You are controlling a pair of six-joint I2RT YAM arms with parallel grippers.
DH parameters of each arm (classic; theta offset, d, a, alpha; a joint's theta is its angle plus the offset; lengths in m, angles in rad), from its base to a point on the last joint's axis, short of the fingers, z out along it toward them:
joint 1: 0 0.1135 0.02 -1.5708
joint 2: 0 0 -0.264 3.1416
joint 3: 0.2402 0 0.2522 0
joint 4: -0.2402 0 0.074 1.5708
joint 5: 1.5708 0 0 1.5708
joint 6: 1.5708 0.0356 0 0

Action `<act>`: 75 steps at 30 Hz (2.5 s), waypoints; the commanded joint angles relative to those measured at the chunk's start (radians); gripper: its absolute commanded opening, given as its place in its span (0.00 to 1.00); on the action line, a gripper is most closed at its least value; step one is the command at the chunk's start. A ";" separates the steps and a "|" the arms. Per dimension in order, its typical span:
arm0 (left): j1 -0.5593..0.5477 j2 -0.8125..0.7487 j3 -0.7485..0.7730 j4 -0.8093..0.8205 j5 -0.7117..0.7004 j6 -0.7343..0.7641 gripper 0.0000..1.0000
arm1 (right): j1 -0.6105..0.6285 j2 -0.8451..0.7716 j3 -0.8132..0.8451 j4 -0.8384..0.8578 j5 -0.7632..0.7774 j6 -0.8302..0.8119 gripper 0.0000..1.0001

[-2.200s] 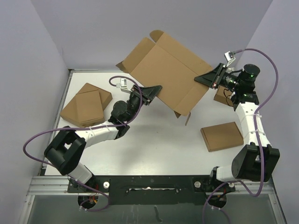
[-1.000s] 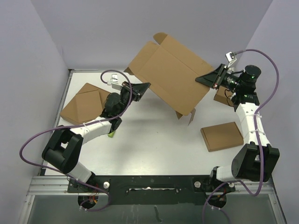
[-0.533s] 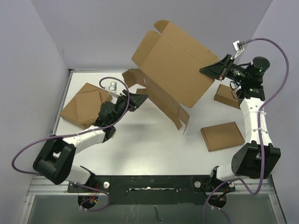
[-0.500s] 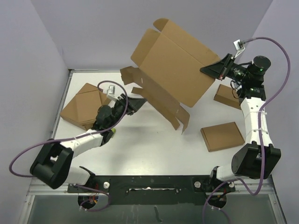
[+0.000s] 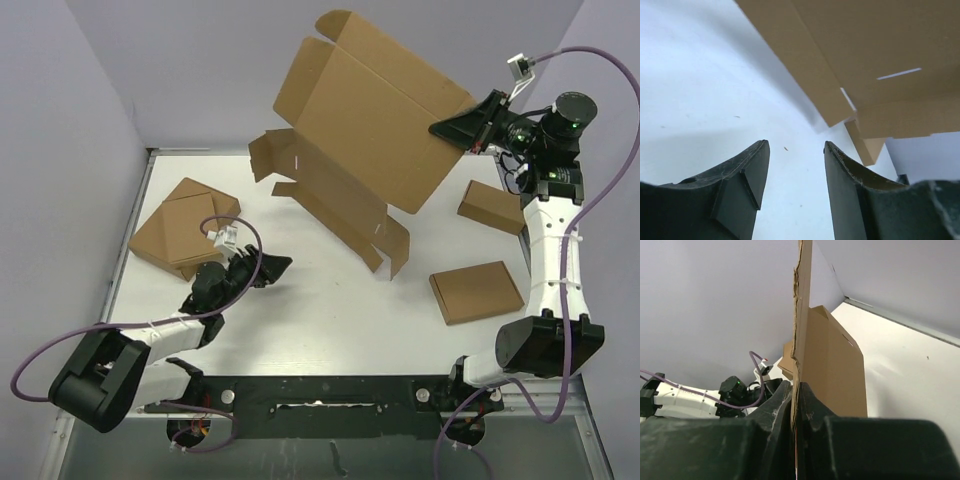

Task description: Fold the paper box

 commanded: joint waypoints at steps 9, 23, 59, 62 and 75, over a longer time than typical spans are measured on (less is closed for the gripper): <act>0.064 0.218 0.052 0.302 -0.009 0.016 0.35 | -0.028 0.021 0.223 0.356 -0.059 0.380 0.00; 0.054 0.458 0.236 0.641 0.206 -0.169 0.60 | -0.075 0.018 0.201 0.505 -0.064 0.521 0.00; 0.069 0.592 0.420 0.635 0.202 -0.252 0.00 | -0.099 0.006 0.091 0.419 -0.076 0.397 0.00; 0.086 0.545 0.383 0.561 0.215 -0.267 0.00 | -0.099 -0.011 0.034 0.284 -0.077 0.234 0.00; 0.101 0.090 0.418 -0.747 0.209 -0.006 0.00 | -0.076 -0.130 -0.374 -0.230 0.119 -0.525 0.00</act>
